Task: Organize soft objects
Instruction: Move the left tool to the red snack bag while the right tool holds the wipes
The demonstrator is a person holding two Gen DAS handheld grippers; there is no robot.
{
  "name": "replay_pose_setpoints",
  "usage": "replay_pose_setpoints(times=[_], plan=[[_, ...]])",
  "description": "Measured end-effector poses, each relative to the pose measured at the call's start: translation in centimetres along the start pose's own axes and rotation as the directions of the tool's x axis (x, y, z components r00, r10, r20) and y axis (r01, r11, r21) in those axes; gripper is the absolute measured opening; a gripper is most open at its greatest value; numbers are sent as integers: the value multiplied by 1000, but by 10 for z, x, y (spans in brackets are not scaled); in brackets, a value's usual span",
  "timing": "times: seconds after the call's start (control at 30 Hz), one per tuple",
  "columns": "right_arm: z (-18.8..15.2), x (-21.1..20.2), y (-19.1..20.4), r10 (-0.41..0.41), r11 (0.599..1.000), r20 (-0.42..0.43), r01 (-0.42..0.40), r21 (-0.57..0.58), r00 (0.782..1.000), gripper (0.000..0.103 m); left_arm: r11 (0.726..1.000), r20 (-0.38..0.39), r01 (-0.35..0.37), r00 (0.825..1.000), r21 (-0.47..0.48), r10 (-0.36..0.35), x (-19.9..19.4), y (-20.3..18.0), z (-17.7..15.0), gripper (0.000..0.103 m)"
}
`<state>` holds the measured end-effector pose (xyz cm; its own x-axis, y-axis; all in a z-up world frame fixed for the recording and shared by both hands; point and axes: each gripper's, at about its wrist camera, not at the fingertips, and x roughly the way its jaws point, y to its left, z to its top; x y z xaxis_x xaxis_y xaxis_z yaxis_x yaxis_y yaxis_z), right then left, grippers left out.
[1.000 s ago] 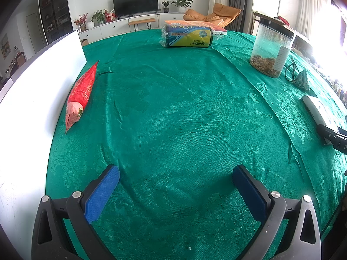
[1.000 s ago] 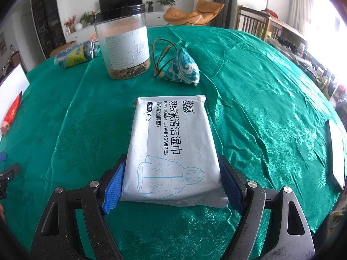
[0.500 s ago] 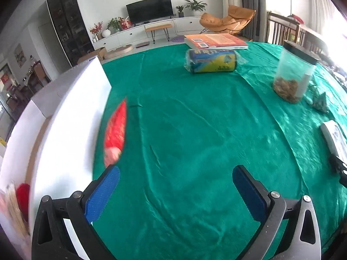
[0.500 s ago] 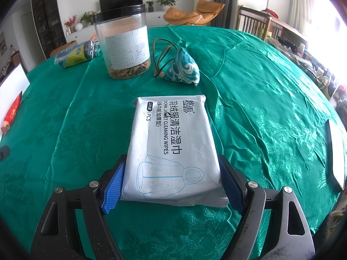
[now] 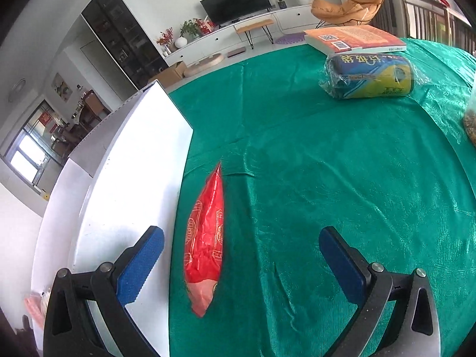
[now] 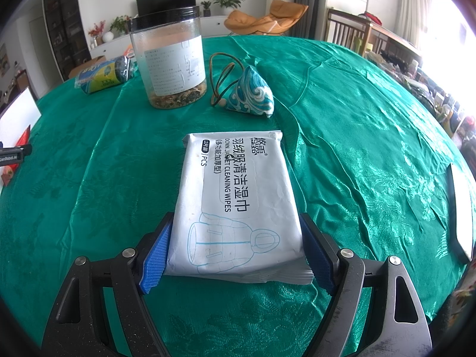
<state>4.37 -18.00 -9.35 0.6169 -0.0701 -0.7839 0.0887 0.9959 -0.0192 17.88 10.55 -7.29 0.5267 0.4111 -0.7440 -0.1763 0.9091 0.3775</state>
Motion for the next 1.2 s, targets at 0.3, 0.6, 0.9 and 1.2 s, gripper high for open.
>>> replay_pose_setpoints(times=[0.3,0.6,0.9,1.2], plan=[[0,0,0,0,1000,0,0,0,1000,83,1000,-22,-12,1000,-12,12,13,-1,1,103],[0,0,0,0,1000,0,0,0,1000,83,998,-58,7,998,-55,-10,25,7,0,103],[0,0,0,1,1000,0,-1,0,1000,83,590,60,796,601,-133,-797,-68,6,-15,101],[0,0,0,1,1000,0,-1,0,1000,83,858,119,497,867,-128,-484,-61,23,-14,103]])
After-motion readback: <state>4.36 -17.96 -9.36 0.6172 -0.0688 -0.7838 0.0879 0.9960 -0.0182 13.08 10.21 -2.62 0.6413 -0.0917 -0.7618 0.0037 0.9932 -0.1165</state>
